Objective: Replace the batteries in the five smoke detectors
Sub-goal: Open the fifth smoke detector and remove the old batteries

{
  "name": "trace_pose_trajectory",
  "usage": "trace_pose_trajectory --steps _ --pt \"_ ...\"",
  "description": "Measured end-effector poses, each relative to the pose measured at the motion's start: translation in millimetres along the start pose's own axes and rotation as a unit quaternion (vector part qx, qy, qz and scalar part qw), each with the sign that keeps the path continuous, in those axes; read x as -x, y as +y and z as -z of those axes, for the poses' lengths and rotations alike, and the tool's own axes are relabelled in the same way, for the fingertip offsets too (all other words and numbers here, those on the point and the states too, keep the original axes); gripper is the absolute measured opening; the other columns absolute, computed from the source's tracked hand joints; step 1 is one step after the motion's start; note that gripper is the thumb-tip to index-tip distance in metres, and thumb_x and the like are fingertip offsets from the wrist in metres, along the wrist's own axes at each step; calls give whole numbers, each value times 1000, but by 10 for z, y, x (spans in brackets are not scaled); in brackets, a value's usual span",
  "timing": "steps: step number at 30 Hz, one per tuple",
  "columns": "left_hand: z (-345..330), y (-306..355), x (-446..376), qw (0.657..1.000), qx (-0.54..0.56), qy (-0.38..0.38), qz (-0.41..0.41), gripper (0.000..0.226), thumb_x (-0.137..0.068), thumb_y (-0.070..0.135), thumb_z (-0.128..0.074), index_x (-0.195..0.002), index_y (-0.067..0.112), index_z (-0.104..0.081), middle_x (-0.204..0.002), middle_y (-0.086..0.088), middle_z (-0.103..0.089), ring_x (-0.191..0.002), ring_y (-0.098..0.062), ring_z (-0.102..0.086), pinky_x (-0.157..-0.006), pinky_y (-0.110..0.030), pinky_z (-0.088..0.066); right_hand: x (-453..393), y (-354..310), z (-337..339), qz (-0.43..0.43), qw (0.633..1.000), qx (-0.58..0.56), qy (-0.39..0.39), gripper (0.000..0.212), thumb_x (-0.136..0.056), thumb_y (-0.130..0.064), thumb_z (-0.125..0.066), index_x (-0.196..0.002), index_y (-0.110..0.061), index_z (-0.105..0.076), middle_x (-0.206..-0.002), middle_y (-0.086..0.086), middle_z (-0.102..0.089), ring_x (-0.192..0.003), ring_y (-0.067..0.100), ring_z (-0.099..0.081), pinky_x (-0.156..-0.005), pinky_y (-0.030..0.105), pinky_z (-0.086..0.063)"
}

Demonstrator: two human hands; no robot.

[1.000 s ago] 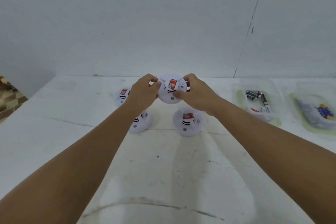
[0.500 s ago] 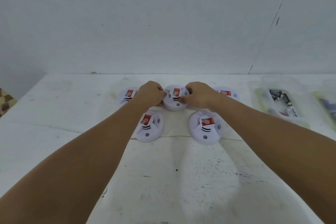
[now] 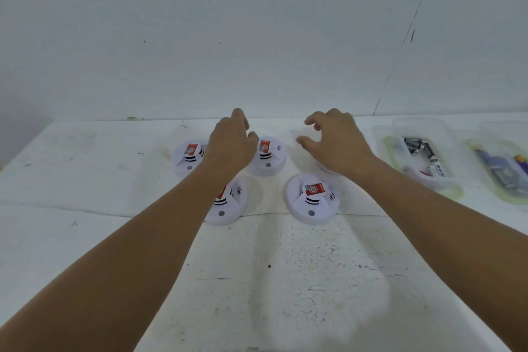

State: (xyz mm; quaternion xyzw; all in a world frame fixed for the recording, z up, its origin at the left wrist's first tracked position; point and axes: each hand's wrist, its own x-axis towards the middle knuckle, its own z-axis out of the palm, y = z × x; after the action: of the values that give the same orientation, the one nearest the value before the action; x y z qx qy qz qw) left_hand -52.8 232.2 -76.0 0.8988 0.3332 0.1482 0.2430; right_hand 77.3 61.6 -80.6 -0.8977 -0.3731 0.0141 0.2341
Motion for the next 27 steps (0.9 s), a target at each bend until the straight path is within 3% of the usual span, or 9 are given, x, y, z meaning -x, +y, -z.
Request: trace_pose_trajectory --steps 4,7,11,14,17,19,21,24,27 --pt "-42 215 128 997 46 -1 -56 10 -100 25 -55 -98 15 -57 -84 -5 -68 -72 -22 -64 -64 -34 -49 9 283 199 -100 984 100 -105 71 -92 -63 -63 -151 -29 -45 -146 17 -43 -138 38 -37 -109 44 -37" --pt "-92 354 194 994 69 -23 -85 12 -98 27 -59 -94 16 -59 -79 -4 -69 -70 -24 -66 -65 -34 -50 30 437 184 -130 970 74 -192 84 -85 -70 -68 -154 -33 -40 -147 16 -42 -136 38 -44 -108 42 -41" --pt "-134 428 253 991 79 -41 -99 13 -97 28 -62 -95 15 -63 -74 -1 -65 -76 -24 -64 -61 -28 -43 80 523 112 -127 979 19 -161 88 -79 -60 -78 -154 -35 -39 -140 11 -43 -123 31 -54 -93 36 -48" --pt "-127 446 298 990 86 -57 -99 11 -96 28 -64 -99 17 -63 -75 0 -66 -75 -20 -63 -62 -27 -43 110 555 82 -141 982 -5 -122 90 -76 -56 -81 -152 -32 -39 -138 12 -46 -123 33 -53 -99 41 -51" --pt "-124 474 338 987 103 -72 -101 13 -98 22 -62 -111 21 -63 -81 3 -66 -74 -7 -57 -64 -23 -41 210 514 145 -159 977 -130 -50 75 -81 -55 -77 -143 -30 -43 -127 6 -50 -112 25 -57 -88 38 -54" --pt "-131 516 361 986 101 -71 -114 24 -100 18 -58 -122 24 -63 -95 0 -67 -79 -1 -54 -66 -14 -37 297 430 256 -180 947 -264 -28 59 -87 -54 -73 -134 -29 -47 -120 -2 -55 -102 16 -59 -81 33 -52" --pt "-133 586 392 984 108 -69 -123 33 -102 19 -56 -134 28 -59 -111 0 -63 -84 -2 -55 -70 -10 -36 388 350 383 -207 902 -377 -36 52 -88 -57 -69 -129 -29 -51 -123 -3 -60 -104 16 -60 -91 36 -53" --pt "-108 771 512 973 176 -108 -100 44 -106 28 -55 -149 34 -50 -129 6 -55 -91 -4 -56 -75 -18 -42 598 312 586 -228 809 -537 -74 33 -94 -52 -62 -113 -25 -66 -114 5 -66 -93 21 -62 -80 30 -54" --pt "-134 978 702 944 265 -185 -68 45 -105 37 -58 -150 38 -48 -139 12 -56 -115 -7 -57 -89 -27 -46 896 425 755 -245 722 -631 -140 46 -94 -58 -57 -117 -21 -73 -110 14 -71 -88 32 -64 -68 28 -46"
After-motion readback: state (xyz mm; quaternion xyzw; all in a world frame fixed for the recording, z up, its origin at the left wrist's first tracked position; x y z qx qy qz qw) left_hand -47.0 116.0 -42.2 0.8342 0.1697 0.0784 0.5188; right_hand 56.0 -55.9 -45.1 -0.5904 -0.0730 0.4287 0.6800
